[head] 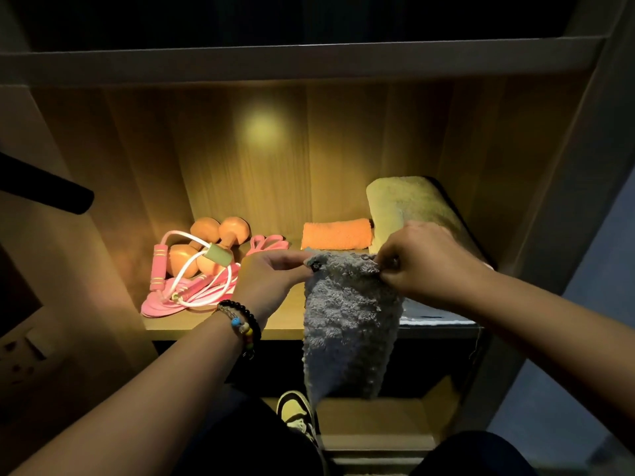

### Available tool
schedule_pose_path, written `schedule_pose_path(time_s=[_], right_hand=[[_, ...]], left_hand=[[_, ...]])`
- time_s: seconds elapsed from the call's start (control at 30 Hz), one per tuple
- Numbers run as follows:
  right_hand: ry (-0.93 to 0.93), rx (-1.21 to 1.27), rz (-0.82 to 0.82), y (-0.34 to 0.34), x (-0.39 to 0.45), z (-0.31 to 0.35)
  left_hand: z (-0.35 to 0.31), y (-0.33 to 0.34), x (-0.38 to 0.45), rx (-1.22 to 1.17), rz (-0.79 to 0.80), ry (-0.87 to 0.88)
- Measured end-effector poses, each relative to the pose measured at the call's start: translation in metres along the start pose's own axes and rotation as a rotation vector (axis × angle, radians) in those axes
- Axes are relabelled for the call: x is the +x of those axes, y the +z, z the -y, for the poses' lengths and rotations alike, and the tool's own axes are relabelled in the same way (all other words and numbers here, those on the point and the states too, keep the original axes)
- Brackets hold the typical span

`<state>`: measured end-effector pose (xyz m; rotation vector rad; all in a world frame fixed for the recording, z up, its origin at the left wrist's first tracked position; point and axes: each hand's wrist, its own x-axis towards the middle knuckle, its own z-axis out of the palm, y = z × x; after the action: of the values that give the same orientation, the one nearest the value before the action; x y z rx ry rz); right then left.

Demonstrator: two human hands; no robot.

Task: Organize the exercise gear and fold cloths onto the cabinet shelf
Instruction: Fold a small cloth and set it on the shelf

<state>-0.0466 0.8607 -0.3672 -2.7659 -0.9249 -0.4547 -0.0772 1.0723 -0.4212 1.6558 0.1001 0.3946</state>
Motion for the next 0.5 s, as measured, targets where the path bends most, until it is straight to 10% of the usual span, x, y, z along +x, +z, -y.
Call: schedule_pose_path(time_s=[0.17, 0.5], right_hand=[[-0.114, -0.193, -0.06, 0.009, 0.007, -0.007], [0.078, 0.36, 0.066, 0.042, 0.033, -0.029]], left_hand=[[0.005, -0.006, 0.007, 0.018, 0.006, -0.045], [0.016, -0.023, 0.034, 0.202, 0.161, -0.247]])
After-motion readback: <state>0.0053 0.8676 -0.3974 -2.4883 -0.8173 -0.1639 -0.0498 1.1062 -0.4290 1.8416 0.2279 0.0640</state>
